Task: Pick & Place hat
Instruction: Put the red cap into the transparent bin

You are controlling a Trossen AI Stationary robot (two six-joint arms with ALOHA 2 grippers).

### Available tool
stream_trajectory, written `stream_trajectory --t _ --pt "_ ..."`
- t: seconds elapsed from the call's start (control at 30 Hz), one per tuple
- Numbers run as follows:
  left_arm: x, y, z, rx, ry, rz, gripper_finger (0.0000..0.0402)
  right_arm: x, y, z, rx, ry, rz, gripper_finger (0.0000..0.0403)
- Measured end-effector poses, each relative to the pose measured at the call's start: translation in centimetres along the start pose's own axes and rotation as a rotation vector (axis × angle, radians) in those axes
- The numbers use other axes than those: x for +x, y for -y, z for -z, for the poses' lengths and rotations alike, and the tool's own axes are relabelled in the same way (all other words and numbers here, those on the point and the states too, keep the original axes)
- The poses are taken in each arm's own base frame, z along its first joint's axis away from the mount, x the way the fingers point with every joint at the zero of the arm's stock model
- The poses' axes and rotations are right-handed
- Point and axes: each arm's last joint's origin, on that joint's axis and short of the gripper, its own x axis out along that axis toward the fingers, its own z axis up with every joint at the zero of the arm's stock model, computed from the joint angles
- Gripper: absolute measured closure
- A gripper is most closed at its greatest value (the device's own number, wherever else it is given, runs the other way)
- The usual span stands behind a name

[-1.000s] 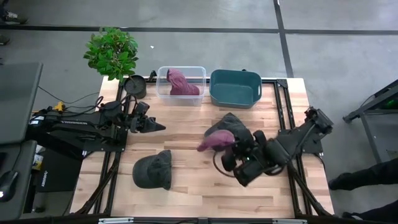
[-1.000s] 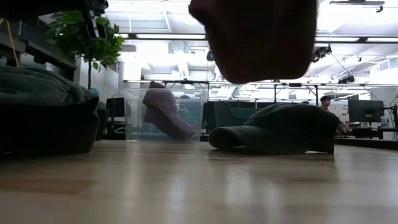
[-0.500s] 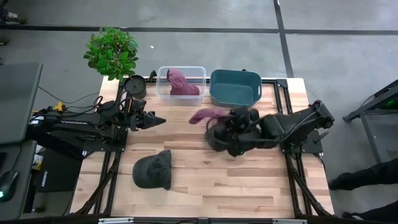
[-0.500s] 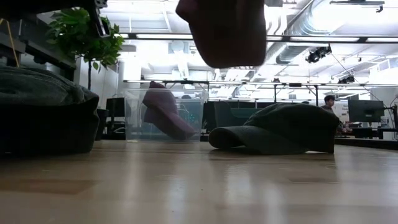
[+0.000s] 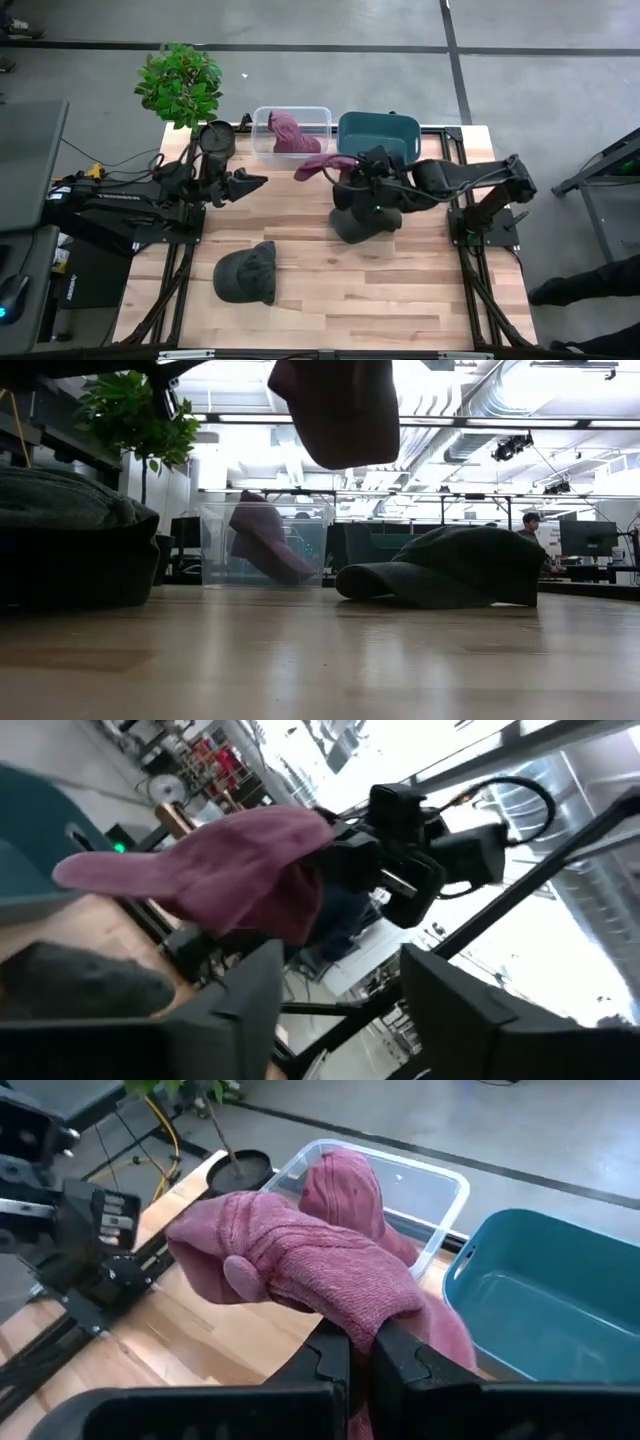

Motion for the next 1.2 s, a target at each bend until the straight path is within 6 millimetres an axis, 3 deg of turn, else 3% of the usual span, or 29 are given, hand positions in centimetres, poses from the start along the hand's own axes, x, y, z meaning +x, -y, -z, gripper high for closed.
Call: stream_trajectory --t 0.13,0.23,0.5,0.77,0.97,1.2 --pt "0.7 0.9 -0.7 0.104 -0.009 -0.011 0.0156 0.7 0.2 -0.6 -0.011 -0.017 -0.018 0.0398" --pt "1.6 1.4 -1.1 0.207 -0.051 -0.073 0.014 1.0 0.3 -1.0 -0.021 -0.008 -0.022 0.0398" --pt "4.9 3.3 -2.8 0.574 -0.174 -0.257 0.0138 1.8 0.6 -1.7 -0.039 -0.03 -0.04 0.0398" --pt "9.1 5.4 -4.5 0.855 -0.252 -0.314 0.0137 2.3 0.8 -2.0 -0.043 -0.058 -0.059 0.0398" --pt "12.5 5.2 -4.4 1.058 -0.381 -0.378 0.0137 2.3 0.8 -2.0 -0.045 -0.062 -0.067 0.0398" --pt "15.4 4.6 -3.9 1.162 -0.426 -0.438 0.0137 2.3 0.8 -2.0 -0.045 -0.064 -0.069 0.0398"
